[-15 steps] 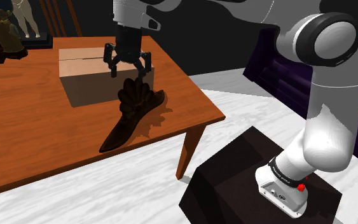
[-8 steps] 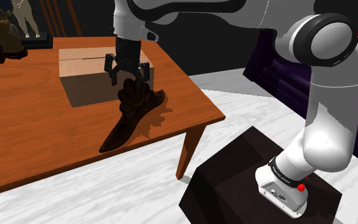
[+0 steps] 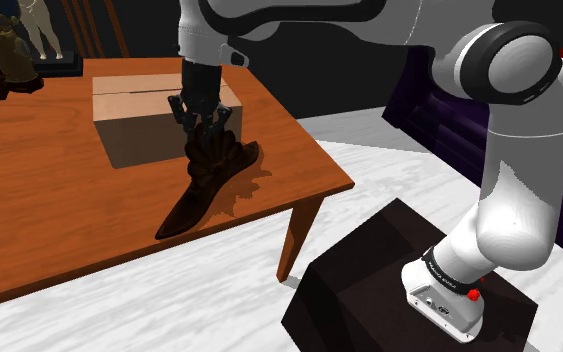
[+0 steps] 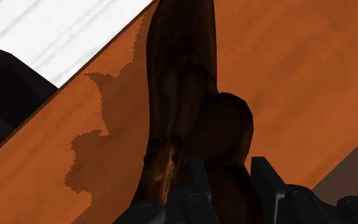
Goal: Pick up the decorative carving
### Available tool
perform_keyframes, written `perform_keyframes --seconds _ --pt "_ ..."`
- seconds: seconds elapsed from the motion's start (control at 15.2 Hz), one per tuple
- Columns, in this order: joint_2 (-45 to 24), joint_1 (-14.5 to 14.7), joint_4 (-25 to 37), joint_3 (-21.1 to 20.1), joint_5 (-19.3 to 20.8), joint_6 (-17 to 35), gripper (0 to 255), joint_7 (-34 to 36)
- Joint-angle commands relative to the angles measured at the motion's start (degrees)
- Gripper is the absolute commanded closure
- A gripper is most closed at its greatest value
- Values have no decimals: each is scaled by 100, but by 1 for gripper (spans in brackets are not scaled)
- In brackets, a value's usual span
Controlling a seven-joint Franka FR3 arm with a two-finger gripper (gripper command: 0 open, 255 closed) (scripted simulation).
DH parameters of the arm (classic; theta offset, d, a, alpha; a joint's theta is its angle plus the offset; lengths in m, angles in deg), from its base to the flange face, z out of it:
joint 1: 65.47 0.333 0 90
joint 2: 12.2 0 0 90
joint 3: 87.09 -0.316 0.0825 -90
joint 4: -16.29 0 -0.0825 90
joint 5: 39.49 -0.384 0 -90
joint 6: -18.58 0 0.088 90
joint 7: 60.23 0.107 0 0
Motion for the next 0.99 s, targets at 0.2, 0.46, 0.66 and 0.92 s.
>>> perform_keyframes --seconds 0.2,0.46,0.66,0.92 --pt "15 -2 55 -5 -7 -70 255 8" --pt "1 43 389 -14 4 -378 255 69" --pt "-30 87 671 -18 21 -621 255 118" --pt "-103 166 1101 -20 55 -966 255 191"
